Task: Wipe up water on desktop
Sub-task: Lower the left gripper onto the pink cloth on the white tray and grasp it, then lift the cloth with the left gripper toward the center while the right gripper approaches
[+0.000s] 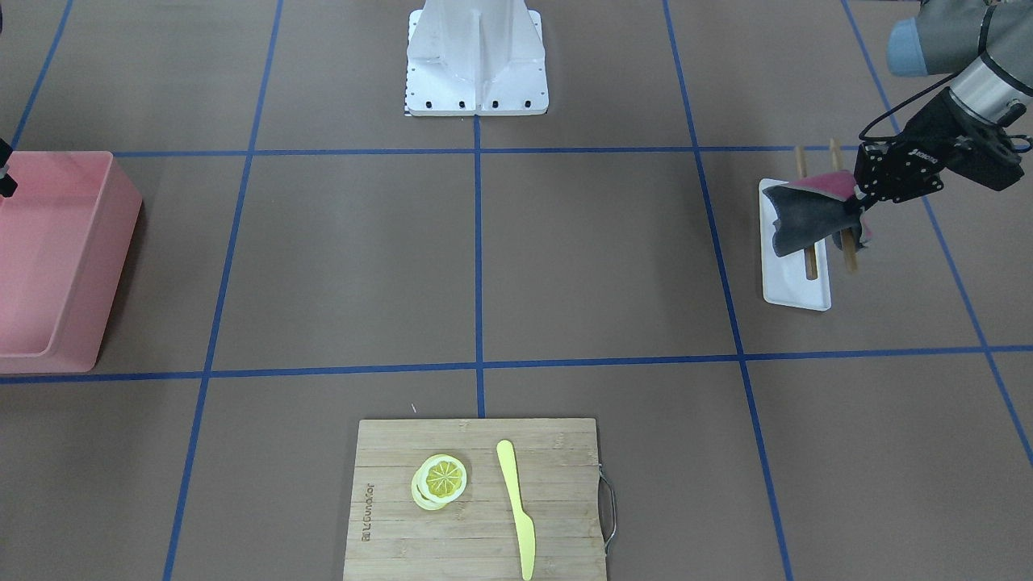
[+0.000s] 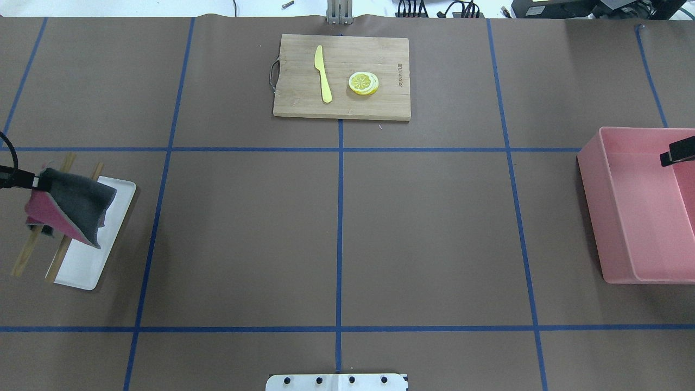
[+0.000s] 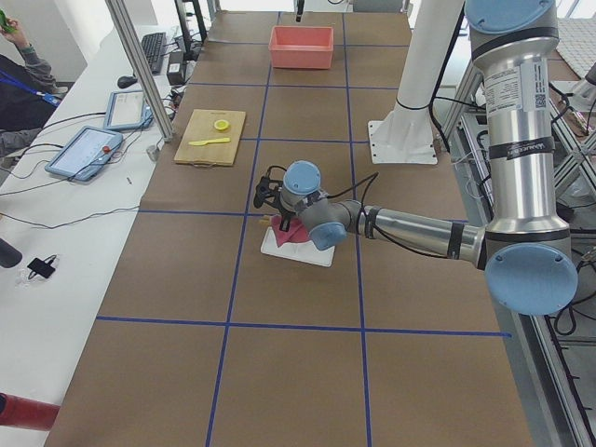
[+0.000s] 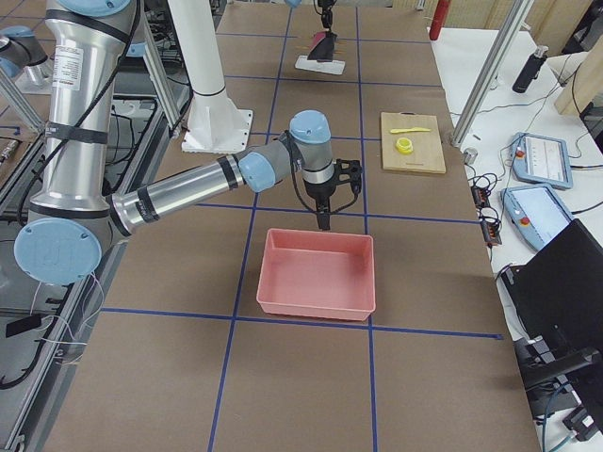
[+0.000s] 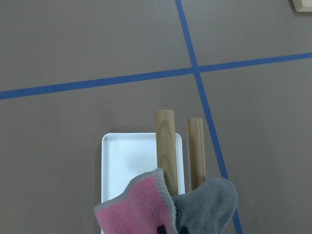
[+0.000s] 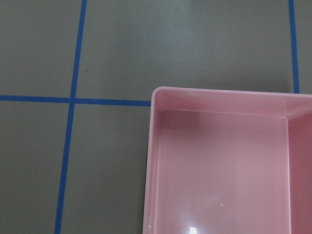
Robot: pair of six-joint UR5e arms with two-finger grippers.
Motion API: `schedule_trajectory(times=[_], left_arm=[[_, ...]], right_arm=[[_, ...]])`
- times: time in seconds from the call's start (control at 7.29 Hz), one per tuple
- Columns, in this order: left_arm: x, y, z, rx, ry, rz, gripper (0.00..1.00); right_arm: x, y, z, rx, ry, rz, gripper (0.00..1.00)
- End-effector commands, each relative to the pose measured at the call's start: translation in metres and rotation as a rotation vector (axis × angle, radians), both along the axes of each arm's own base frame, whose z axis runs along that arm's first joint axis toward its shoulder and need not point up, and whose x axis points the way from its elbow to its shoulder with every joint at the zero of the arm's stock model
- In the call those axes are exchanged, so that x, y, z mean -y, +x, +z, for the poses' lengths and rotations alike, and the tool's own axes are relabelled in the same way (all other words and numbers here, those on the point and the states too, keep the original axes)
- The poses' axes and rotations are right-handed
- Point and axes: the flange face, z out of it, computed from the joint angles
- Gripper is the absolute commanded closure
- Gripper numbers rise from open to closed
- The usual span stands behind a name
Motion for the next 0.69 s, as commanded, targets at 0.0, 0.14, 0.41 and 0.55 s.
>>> schedule_trajectory(times=[0.0, 0.14, 0.41, 0.55], left_arm=[[0.024, 0.004, -0.047, -0.095, -0.100, -0.102, 1.00], [0.045, 0.013, -0.084, -0.168, -0.166, -0.160, 1.00], [0.072, 0.039, -0.162, -0.324, -0.313, -0.261, 1.00], [0.077, 0.056, -0.197, -0.392, -0.372, -0.271, 1.00]], right_arm=[[0.013, -0.020, -0.026, 0.021, 0.053, -0.029, 0.00], [0.022, -0.046, -0.051, 0.036, 0.100, -0.060, 0.00], [0.034, -0.134, -0.140, 0.103, 0.280, -0.109, 0.00], [0.022, -0.190, -0.177, 0.093, 0.382, -0.139, 0.00]])
